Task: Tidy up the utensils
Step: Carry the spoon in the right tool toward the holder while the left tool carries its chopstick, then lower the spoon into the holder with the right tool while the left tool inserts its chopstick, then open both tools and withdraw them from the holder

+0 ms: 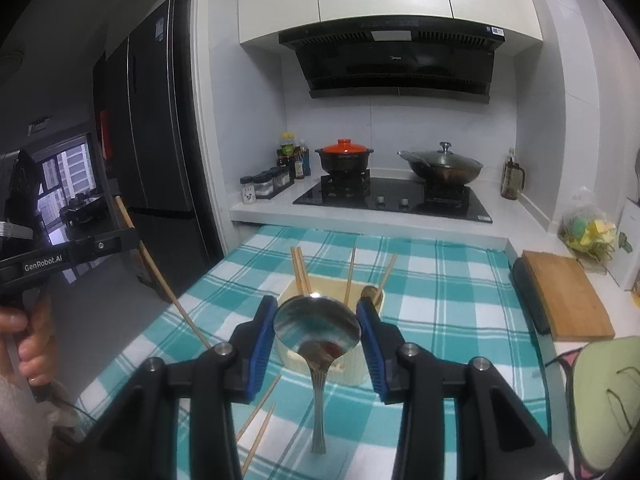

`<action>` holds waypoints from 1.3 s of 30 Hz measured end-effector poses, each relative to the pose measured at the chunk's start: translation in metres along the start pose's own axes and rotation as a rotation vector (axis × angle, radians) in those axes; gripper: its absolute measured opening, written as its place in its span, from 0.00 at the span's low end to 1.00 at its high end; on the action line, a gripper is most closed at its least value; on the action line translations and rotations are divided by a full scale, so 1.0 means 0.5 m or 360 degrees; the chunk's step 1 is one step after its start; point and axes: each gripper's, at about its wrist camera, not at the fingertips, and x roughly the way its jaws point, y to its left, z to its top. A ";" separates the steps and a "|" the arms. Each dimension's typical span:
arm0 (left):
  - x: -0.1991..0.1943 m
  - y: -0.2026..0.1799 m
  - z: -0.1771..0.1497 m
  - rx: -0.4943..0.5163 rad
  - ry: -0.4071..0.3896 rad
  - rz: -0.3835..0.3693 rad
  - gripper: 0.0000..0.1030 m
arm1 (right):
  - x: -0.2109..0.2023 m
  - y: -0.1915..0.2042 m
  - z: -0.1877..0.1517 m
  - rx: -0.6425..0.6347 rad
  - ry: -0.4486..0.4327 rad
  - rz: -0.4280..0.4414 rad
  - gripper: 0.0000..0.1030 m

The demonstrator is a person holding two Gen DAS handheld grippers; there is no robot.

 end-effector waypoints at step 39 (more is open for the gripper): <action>0.486 0.040 -0.070 -0.0063 0.0529 0.0165 0.08 | 0.545 -0.131 0.003 0.0279 0.0484 -0.0023 0.41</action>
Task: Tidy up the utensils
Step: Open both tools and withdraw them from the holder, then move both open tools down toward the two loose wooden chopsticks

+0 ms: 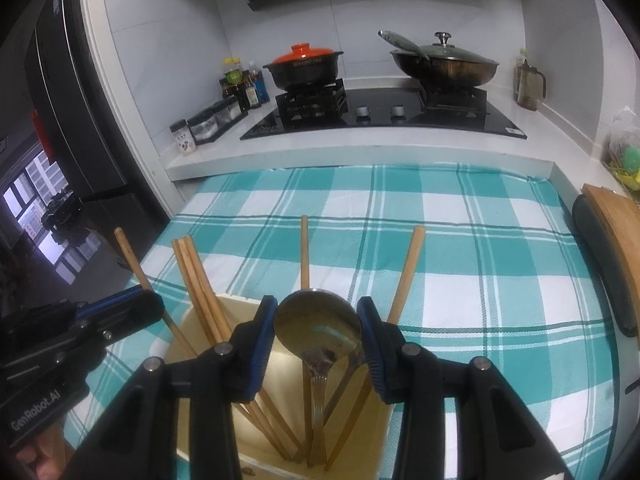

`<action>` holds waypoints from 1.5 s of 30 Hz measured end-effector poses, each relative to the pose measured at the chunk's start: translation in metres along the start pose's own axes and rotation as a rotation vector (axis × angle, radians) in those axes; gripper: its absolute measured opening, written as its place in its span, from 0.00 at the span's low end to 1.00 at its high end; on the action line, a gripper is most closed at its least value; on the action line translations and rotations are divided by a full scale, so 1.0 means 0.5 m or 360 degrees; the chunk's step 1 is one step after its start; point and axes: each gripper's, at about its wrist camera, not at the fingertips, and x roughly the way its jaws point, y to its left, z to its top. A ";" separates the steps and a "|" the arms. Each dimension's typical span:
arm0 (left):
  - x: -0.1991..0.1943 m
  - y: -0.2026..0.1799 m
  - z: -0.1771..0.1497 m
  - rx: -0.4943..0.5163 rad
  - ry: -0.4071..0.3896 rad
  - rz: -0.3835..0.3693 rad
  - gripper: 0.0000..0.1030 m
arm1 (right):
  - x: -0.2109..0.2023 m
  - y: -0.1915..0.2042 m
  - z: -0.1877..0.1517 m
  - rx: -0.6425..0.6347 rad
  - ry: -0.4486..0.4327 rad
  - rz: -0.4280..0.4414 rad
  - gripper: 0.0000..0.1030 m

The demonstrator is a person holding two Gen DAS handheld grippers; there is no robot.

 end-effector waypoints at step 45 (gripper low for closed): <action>-0.368 0.008 -0.627 0.0057 0.0045 0.0420 0.83 | -0.405 0.104 -0.671 -0.0161 -0.0010 -0.0088 0.49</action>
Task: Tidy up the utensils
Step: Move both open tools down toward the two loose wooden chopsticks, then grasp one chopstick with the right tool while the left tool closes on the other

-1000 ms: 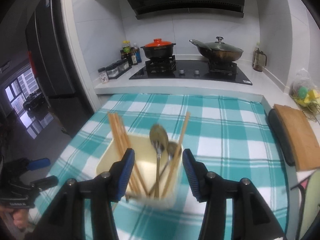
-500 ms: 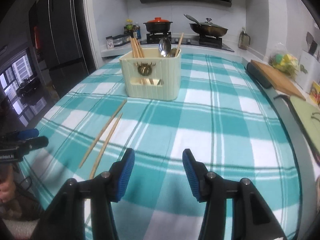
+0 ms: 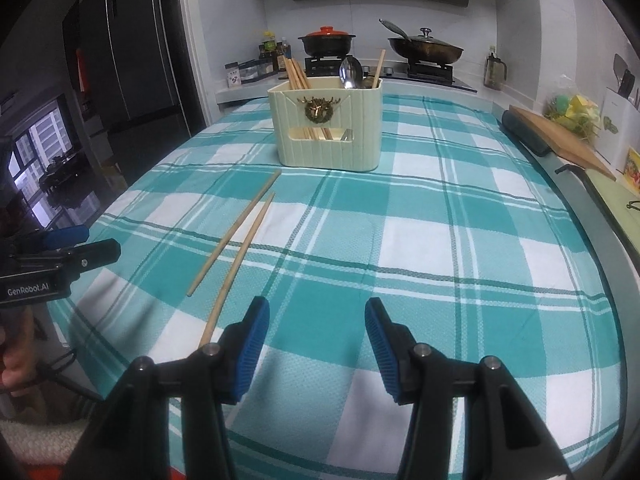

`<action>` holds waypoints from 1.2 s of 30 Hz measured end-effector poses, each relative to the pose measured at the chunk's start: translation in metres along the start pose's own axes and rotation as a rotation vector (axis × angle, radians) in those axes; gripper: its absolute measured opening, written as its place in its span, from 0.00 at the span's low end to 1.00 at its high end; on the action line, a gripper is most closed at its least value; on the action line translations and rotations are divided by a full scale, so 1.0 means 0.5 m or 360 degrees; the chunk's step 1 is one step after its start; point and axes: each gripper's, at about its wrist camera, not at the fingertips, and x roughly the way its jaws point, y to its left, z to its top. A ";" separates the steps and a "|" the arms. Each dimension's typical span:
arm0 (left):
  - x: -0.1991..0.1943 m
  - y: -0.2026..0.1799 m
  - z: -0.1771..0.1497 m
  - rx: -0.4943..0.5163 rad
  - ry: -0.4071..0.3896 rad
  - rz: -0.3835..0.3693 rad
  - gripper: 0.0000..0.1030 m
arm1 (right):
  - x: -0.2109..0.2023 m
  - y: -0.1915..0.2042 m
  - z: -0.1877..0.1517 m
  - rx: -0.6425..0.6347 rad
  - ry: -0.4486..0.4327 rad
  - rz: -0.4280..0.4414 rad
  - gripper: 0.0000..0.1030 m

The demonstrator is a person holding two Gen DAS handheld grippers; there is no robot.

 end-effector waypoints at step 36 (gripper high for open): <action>0.080 0.049 0.024 -0.0096 0.0083 0.0007 0.90 | 0.229 0.118 0.056 -0.0169 0.0264 0.0054 0.07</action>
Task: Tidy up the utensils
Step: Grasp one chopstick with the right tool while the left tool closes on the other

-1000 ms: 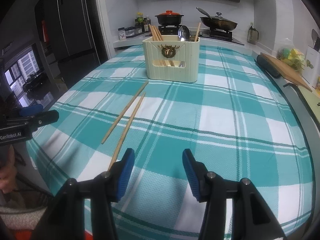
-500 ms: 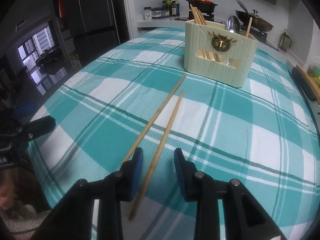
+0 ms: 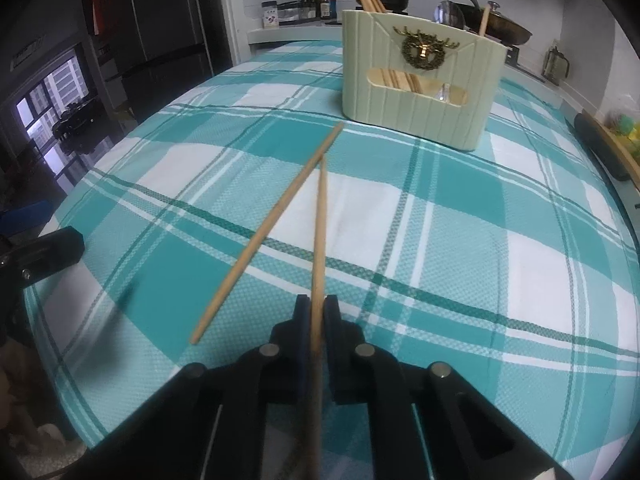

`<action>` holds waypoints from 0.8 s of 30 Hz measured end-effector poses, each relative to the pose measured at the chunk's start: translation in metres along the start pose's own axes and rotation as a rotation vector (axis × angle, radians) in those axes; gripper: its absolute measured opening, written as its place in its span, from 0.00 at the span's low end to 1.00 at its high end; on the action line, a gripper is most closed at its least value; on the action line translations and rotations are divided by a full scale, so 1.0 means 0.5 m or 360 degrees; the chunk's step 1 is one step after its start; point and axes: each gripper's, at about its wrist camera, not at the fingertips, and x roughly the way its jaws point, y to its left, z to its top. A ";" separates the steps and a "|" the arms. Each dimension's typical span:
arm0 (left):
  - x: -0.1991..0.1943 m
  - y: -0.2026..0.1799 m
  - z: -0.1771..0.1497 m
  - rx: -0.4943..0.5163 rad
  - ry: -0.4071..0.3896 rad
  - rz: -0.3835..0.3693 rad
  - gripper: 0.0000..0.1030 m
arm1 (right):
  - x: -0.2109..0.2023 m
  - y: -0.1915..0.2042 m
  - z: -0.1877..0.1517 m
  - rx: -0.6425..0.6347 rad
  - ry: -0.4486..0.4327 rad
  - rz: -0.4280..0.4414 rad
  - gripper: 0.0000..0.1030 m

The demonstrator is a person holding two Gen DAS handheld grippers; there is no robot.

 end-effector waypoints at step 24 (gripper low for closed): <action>0.169 -0.149 0.024 0.0289 0.0158 -0.0062 0.54 | -0.078 -0.180 -0.102 0.0373 -0.0003 -0.0323 0.07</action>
